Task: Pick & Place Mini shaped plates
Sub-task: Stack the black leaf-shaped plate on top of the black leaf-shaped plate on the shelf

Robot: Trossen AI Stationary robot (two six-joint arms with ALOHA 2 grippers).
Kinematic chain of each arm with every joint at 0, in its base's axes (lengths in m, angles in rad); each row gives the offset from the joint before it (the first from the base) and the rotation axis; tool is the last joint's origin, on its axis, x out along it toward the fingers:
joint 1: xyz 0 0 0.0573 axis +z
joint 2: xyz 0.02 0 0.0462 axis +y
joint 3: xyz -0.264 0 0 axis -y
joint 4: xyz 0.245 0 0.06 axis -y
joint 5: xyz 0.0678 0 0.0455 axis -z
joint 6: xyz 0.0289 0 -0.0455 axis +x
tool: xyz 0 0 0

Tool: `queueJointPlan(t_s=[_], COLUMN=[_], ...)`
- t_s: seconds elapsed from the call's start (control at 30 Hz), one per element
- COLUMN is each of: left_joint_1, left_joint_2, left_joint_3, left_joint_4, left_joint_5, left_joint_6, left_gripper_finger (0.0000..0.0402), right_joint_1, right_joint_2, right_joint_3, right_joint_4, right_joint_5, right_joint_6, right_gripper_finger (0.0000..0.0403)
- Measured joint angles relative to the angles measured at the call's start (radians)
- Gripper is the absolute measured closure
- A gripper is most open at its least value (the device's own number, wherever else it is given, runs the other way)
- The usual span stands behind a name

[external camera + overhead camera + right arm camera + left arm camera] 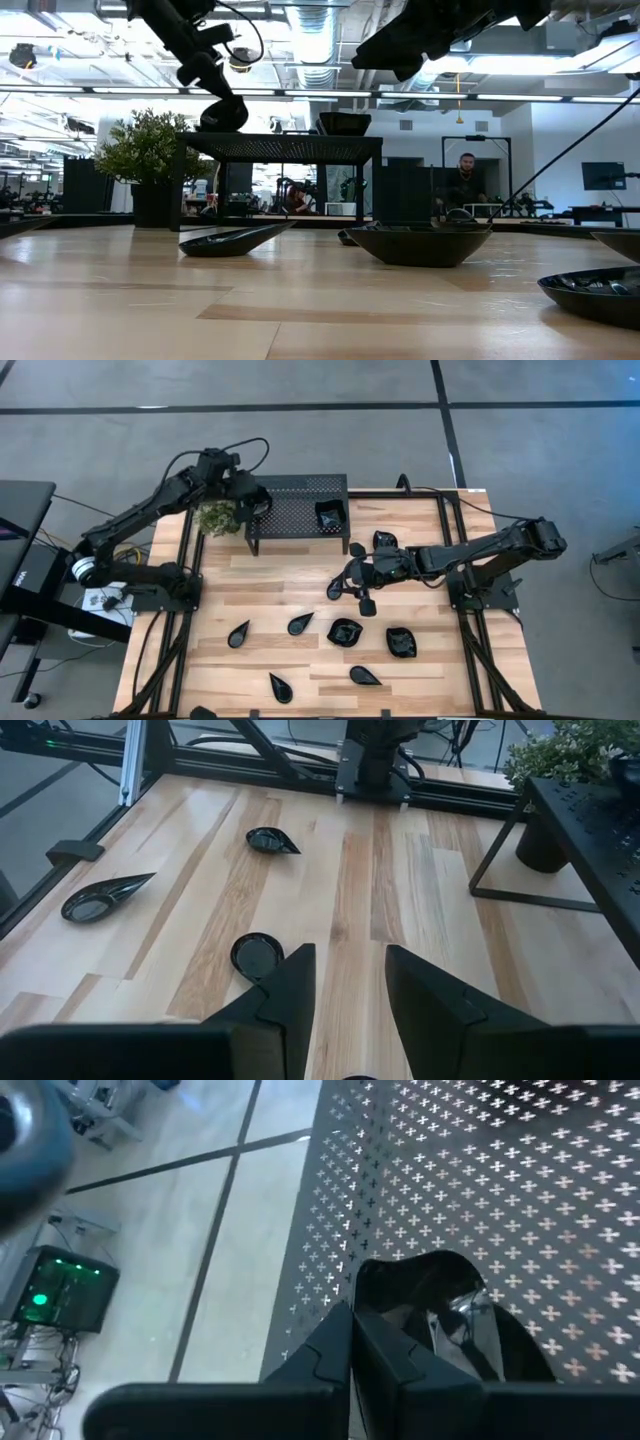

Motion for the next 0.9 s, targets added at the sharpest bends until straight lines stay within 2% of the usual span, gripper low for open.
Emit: queueJointPlan(t_s=[0.17,0.47,0.7,0.8,0.9], left_joint_1=[-0.008,-0.041,-0.146,-0.24,-0.348], left_joint_2=[0.026,0.032,-0.022,-0.054,-0.081], left_joint_3=[-0.003,-0.004,-0.004,-0.004,-0.004], left_joint_4=[0.0,0.069,0.107,0.107,0.107], left_joint_5=[-0.009,-0.149,-0.161,-0.094,0.065], left_joint_6=[0.046,0.044,0.008,-0.123,-0.28], left_gripper_finger=[0.0383,0.031,0.0279,0.0278,0.0283], right_joint_1=[0.0,0.001,0.001,0.001,0.001], right_joint_2=[0.0,0.0,0.0,0.0,0.0], right_joint_3=[0.0,0.0,0.0,0.0,0.0], right_joint_4=[0.0,-0.001,-0.005,-0.005,-0.005], right_joint_5=[0.0,0.0,0.0,0.0,0.0], right_joint_6=[0.0,0.0,0.0,0.0,0.0], right_gripper_finger=[0.0285,0.0285,0.0285,0.0285,0.0285])
